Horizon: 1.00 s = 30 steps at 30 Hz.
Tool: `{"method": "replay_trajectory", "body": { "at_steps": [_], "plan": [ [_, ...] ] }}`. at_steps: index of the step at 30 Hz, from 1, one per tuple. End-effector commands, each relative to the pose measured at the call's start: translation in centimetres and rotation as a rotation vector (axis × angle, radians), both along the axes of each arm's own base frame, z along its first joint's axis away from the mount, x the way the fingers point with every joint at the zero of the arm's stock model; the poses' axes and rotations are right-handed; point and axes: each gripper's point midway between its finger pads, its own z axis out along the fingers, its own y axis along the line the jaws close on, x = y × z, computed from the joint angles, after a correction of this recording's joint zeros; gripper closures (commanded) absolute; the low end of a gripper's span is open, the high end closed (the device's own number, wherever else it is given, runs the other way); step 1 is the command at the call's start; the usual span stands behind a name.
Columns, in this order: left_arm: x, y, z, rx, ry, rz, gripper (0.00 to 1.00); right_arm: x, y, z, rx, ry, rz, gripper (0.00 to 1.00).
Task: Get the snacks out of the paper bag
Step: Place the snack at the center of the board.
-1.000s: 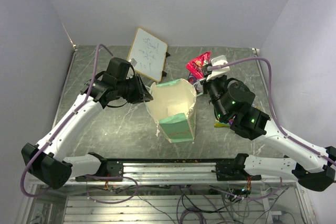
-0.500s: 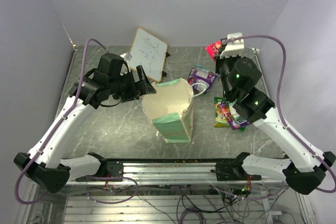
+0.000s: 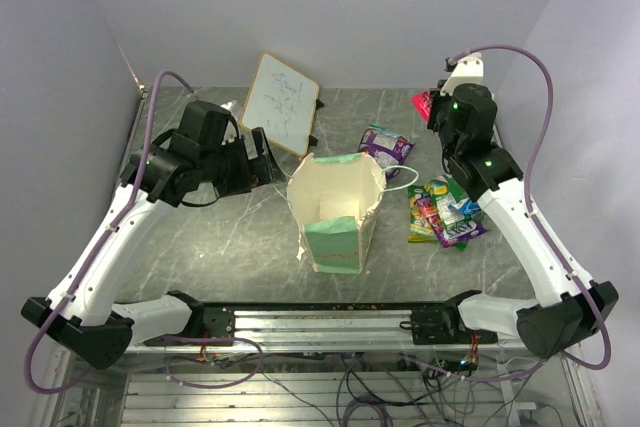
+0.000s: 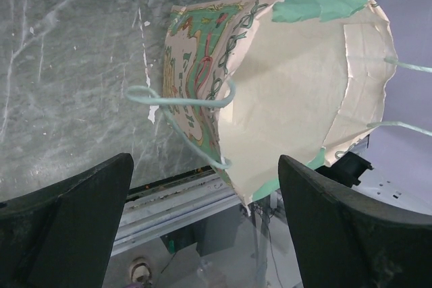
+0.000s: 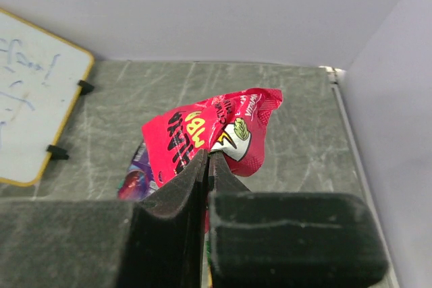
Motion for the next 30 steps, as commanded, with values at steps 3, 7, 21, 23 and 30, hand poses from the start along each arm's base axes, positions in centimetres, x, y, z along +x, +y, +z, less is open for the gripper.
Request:
{"method": "replay_trajectory", "body": {
  "at_steps": [3, 7, 21, 23, 30],
  "plan": [
    [0.1, 0.0, 0.7, 0.001, -0.014, -0.019, 0.02, 0.3, 3.2, 4.4, 0.108, -0.088, 0.163, 1.0],
    [0.8, -0.2, 2.7, -0.004, -0.056, -0.024, 0.0, 2.1, 2.4, 1.7, 0.108, -0.033, 0.088, 1.0],
    [0.4, 1.9, 7.0, 0.034, -0.129, 0.046, 0.0, 10.1, 2.8, -13.5, 0.198, 0.136, 0.037, 1.0],
    [0.1, 2.3, 7.5, 0.028, -0.136, 0.062, 0.09, 10.5, 3.2, -14.7, 0.192, 0.148, 0.058, 1.0],
    [-0.5, 2.6, 9.2, -0.018, -0.18, 0.082, 0.02, 11.5, 3.6, -18.6, 0.158, 0.196, 0.082, 1.0]
  ]
}}
